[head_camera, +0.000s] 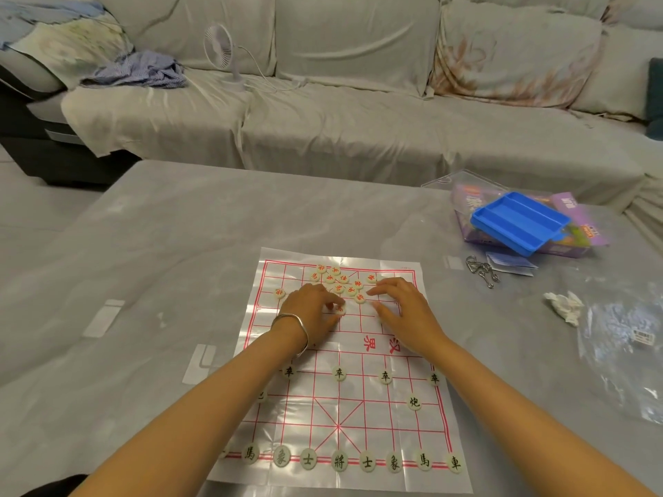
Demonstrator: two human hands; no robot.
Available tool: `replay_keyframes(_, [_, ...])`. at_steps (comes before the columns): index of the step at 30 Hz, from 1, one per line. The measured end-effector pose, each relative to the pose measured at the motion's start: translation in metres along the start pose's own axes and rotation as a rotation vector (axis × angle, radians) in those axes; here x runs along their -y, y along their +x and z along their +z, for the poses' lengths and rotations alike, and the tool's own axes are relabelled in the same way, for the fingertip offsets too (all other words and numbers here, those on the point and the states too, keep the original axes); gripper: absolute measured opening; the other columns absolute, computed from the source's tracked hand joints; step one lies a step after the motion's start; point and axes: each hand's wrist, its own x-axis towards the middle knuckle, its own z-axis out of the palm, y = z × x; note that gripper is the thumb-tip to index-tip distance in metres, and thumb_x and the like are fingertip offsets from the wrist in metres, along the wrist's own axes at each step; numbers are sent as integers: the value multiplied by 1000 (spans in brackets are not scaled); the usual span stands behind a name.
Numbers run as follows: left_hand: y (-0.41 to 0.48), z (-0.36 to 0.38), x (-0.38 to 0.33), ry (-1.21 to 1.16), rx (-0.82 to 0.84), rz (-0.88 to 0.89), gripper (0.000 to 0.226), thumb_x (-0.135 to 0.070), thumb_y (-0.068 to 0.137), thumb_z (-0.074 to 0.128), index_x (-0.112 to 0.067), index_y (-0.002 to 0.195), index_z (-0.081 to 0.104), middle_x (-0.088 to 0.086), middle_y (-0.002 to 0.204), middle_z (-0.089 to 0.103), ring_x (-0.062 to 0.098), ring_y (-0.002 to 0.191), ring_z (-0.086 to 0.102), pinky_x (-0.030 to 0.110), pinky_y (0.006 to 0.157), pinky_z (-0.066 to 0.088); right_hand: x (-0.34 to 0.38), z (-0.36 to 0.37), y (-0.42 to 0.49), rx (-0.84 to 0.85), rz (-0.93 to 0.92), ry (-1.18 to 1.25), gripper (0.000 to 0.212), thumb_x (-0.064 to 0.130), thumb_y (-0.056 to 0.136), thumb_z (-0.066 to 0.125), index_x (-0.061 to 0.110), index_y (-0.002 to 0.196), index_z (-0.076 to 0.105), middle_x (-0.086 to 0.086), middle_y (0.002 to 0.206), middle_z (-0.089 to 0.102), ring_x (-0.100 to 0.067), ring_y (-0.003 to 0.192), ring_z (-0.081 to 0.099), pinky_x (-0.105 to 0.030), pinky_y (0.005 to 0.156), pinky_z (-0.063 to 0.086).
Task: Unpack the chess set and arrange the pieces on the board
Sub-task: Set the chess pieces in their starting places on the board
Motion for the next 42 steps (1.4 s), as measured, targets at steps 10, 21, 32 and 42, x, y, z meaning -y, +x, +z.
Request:
replay_keyframes(10, [2,0,-1,-114,-22,-62,31,-41,82,63,-25,108,57,-5,112,57,13,101,52,25,85,45,-2,0,2,-4,-5,9,23,31,92,55,28,114,60,8,135,47,-11,127,40,-32,109,33])
replay_keyframes(21, [0,0,3,-124,-17,-44,32,-43,80,66,-27,108,60,-6,113,58,13,102,52,28,89,47,2,14,1,72,-35,-182,33,33,96,47,29,128,54,10,138,45,-13,128,37,-27,107,26])
replay_keyframes(32, [-2,2,4,-143,-37,-56,32,-42,80,66,-28,109,63,-4,109,59,13,99,51,29,88,47,-1,13,0,97,-53,-208,34,34,96,48,30,129,53,9,138,45,-13,129,37,-28,108,25])
replay_keyframes(42, [-6,-7,12,-155,8,8,43,-39,79,68,-31,120,56,-8,107,57,11,95,49,29,88,48,1,11,1,63,-45,-122,32,31,94,52,28,126,54,7,139,46,-15,129,38,-31,109,27])
